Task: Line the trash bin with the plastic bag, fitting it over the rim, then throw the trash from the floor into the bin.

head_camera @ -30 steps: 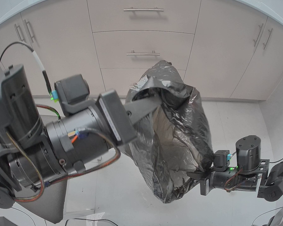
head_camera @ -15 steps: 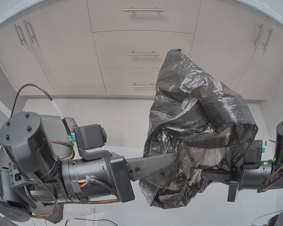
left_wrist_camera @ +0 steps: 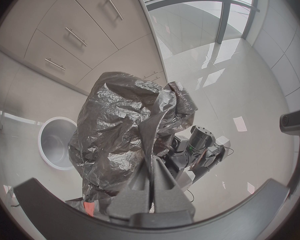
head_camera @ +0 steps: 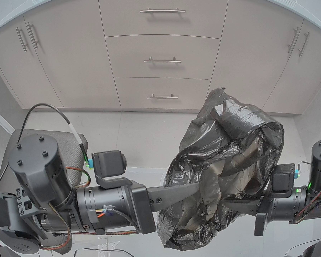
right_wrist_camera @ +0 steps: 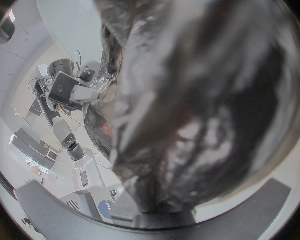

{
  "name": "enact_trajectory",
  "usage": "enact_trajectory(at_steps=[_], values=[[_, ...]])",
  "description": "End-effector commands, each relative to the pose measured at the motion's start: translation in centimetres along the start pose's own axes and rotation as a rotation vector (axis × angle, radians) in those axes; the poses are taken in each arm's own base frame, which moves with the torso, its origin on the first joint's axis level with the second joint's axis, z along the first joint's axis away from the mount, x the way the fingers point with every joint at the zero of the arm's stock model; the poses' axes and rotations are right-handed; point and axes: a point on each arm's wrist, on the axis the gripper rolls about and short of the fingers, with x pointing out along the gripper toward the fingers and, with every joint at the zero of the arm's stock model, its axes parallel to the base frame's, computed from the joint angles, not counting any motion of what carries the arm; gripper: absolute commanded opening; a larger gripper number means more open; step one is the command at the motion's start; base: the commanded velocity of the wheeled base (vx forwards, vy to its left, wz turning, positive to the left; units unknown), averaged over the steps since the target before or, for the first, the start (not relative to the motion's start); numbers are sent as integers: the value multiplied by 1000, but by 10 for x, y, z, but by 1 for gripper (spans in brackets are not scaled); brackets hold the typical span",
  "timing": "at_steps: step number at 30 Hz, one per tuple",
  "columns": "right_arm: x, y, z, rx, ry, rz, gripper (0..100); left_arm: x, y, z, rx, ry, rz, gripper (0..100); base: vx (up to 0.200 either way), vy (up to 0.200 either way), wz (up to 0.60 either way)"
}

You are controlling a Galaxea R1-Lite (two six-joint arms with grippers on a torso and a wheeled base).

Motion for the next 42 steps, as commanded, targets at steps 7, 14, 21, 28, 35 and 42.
enact_trajectory(at_steps=[7, 14, 21, 28, 35, 42], values=[[25, -4, -15, 14, 116, 23, 0, 1, 5, 1, -5, 0, 19, 0, 0, 0, 0], [37, -15, -21, 36, 102, -1, 0, 7, 34, -5, -40, 27, 112, 0, 0, 0, 0], [59, -38, -31, 84, 143, -30, 0, 21, 77, -7, -69, 15, 179, 0, 0, 0, 0], [84, -53, -50, 100, 176, -42, 0, 29, 106, -12, -87, 9, 206, 0, 0, 0, 0], [109, -61, -72, 103, 179, -49, 0, 28, 114, -10, -93, 0, 228, 0, 0, 0, 0], [131, -68, -95, 108, 205, -58, 0, 32, 123, -16, -106, 20, 246, 0, 0, 0, 0]])
